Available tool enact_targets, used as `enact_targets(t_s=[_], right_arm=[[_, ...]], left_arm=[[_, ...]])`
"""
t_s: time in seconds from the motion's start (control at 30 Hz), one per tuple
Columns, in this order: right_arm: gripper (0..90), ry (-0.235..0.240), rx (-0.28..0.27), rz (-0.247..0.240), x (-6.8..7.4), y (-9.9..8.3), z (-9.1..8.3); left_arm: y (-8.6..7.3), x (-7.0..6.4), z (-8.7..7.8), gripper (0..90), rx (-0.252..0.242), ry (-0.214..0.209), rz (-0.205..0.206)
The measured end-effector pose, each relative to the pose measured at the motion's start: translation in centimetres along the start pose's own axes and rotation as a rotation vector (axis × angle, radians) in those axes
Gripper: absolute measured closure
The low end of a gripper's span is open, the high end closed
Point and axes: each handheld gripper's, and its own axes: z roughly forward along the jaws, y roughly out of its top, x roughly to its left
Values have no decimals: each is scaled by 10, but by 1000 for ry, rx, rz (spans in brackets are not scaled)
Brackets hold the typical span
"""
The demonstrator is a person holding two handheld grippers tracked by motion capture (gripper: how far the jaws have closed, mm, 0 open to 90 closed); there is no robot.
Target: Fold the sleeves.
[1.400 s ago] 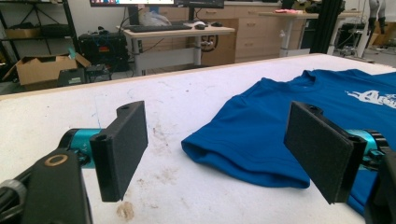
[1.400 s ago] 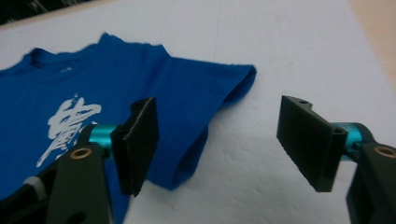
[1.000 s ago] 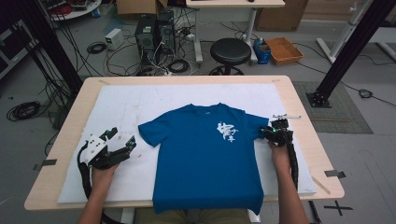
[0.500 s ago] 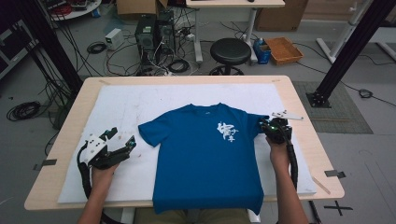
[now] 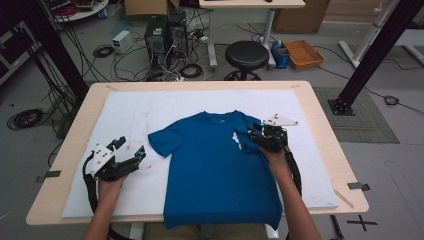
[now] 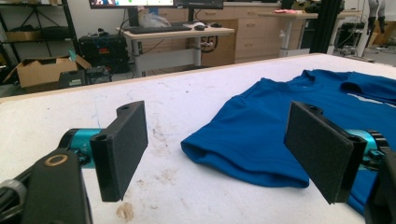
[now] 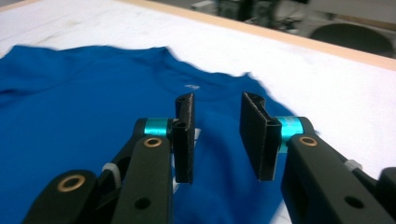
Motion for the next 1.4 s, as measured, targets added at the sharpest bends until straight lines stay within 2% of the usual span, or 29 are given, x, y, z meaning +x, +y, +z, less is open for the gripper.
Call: enact_targets(t_s=[0.03, 0.07, 0.13, 0.2, 0.23, 0.27, 0.37, 0.4, 0.5, 0.53, 0.57, 0.6, 0.67, 0.73, 0.77, 0.8, 0.83, 0.87, 0.9, 0.97, 1.0, 1.03, 1.1, 1.13, 1.2, 1.23, 1.27, 1.33, 1.4], right_arm=[[683, 0, 0, 0, 0, 0, 0], [729, -52, 36, 8, -5, -4, 0], [774, -93, 101, 3, -10, -11, 4], [795, -68, 172, 3, -12, -18, 10], [795, -68, 172, 3, -12, -18, 10], [797, -32, 215, -29, -9, -23, 18], [768, -13, 229, -57, -2, -23, 24], [644, 13, 209, -50, 4, -21, 28], [638, 27, 225, -52, 9, -19, 33], [745, -13, 280, -91, 15, -22, 39], [745, -13, 280, -91, 15, -22, 39], [828, -31, 297, -89, 15, -24, 42], [881, -28, 299, -88, 15, -23, 42], [883, 28, 260, -85, 15, -22, 40], [883, 28, 260, -85, 15, -22, 40], [880, 88, 211, -78, 15, -19, 36], [880, 88, 211, -78, 15, -19, 36], [775, 204, 191, -38, 13, -19, 35], [735, 237, 198, -31, 12, -19, 35], [666, 186, 192, -13, 8, -19, 34], [666, 186, 192, -13, 8, -19, 34], [655, 129, 174, 9, 3, -18, 32], [662, -45, 154, 54, -9, -17, 25], [660, -175, 155, 112, -24, -18, 23], [634, -222, 174, 171, -37, -21, 29], [634, -222, 174, 171, -37, -21, 29], [628, -230, 213, 187, -41, -26, 40], [641, -243, 243, 131, -35, -28, 50], [642, -304, 256, 13, -28, -25, 53]], left_arm=[[0, 0, 0, 217, 0, 0, 0], [0, 0, 0, 217, -1, 0, -2], [0, 0, 0, 217, -2, -1, 0], [0, -1, 0, 217, 1, 0, 4], [0, -1, 0, 217, 2, 1, 3], [0, -1, 0, 217, 2, 2, 2], [0, -1, 0, 217, 1, 3, 4], [0, -1, 0, 217, 1, 2, 2], [0, -1, 0, 217, 3, 0, 8], [0, -1, 0, 217, 3, 0, 8], [0, -1, 0, 217, 3, 0, 8], [0, -1, 0, 217, 4, -1, 9], [0, -1, 0, 217, 4, -1, 11], [0, -1, 0, 217, 3, 0, 9], [0, -1, 0, 217, 3, 0, 9], [0, -1, 1, 217, 3, 1, 9], [0, -1, 1, 217, 2, 2, 9], [0, -2, 1, 217, 5, 0, 9], [0, -2, 1, 217, 4, 1, 10], [0, -2, 0, 217, 4, 1, 11], [0, -2, 0, 217, 3, 0, 11], [0, -2, 0, 217, 4, 1, 12], [0, -2, 1, 217, 5, 2, 10], [0, -2, 1, 217, 4, 3, 9], [0, -2, 1, 217, 6, 4, 11], [0, -2, 1, 217, 6, 4, 11], [0, -2, 1, 217, 6, 4, 10], [0, -1, 1, 217, 7, 3, 9], [0, -1, 1, 217, 5, 3, 9]])
